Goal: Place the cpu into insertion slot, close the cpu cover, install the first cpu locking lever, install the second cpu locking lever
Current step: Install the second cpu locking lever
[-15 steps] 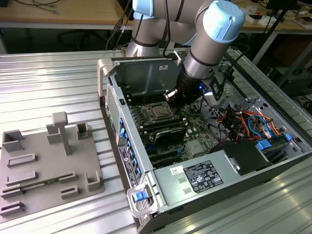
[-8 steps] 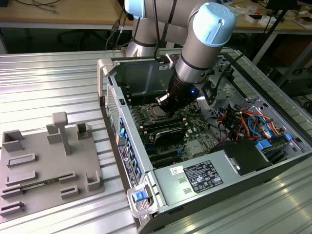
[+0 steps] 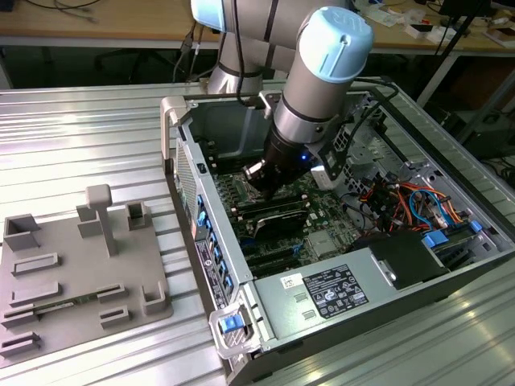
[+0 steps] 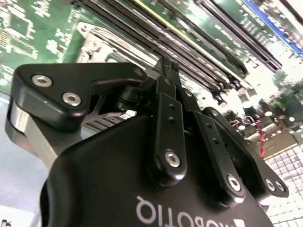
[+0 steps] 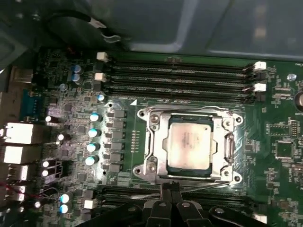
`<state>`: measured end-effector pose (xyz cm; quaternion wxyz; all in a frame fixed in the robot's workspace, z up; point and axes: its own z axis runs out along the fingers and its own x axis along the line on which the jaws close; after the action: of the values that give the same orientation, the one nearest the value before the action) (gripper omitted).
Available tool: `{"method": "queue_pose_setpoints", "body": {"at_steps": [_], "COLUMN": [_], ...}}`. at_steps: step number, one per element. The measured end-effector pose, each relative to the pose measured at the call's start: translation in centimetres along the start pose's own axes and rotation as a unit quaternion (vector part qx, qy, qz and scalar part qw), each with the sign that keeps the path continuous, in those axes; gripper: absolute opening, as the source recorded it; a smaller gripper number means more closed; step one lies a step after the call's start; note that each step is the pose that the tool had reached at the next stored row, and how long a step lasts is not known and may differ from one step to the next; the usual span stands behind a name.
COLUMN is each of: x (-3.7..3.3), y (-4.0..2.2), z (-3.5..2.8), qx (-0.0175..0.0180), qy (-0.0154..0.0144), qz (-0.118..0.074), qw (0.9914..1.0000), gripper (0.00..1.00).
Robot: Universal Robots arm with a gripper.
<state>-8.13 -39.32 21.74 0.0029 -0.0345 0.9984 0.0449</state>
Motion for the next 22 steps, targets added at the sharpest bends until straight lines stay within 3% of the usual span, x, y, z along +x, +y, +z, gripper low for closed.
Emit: {"method": "queue_pose_setpoints", "body": {"at_steps": [4, 22], "x": [1.58, 2.02], "y": [0.12, 0.8], "z": [0.01, 0.72], "qx": [0.0, 0.0], "qy": [0.0001, 0.0001], "qz": [0.0, 0.0], "qw": [1.0, 1.0], "gripper": [0.11, 0.11]}}
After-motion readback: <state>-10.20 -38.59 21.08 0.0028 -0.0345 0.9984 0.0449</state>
